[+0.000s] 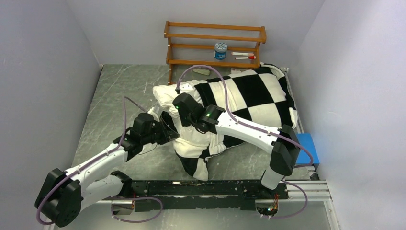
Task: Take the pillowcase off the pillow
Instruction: Remove the pillow from the pillowcase.
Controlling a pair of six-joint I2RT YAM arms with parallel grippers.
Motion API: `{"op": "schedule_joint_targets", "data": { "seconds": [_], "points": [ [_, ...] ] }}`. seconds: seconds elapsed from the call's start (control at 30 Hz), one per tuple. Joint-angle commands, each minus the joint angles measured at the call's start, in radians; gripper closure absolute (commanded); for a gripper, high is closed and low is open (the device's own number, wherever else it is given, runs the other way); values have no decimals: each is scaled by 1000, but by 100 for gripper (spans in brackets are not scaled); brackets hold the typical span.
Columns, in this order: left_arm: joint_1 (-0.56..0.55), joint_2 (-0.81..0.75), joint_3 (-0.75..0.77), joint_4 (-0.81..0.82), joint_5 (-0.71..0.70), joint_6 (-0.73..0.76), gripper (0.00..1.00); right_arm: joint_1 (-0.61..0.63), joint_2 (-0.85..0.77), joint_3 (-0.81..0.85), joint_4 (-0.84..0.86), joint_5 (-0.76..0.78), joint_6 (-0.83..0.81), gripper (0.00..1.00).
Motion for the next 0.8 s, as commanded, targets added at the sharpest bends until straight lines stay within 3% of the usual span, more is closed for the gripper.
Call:
{"op": "schedule_joint_targets", "data": {
  "seconds": [0.0,0.17,0.4,0.43,0.53,0.6,0.77],
  "points": [
    [-41,-23,-103,-142,-175,7,95,6,-7,100,2,27,28,100],
    [-47,-60,-282,-73,-192,-58,95,6,9,139,-9,13,35,100],
    [-52,95,-378,317,-61,-124,95,37,-21,56,-3,-116,24,100],
    [-52,120,-376,363,-35,-132,95,47,-25,38,-10,-127,28,94],
    [-55,173,-372,468,-11,-160,95,99,-44,-7,-66,-46,64,57],
    [-57,180,-375,487,-14,-174,95,143,-59,-17,-106,37,84,40],
    [-59,136,-405,495,-33,-205,95,272,-47,15,-236,276,147,16]
  ]
}}
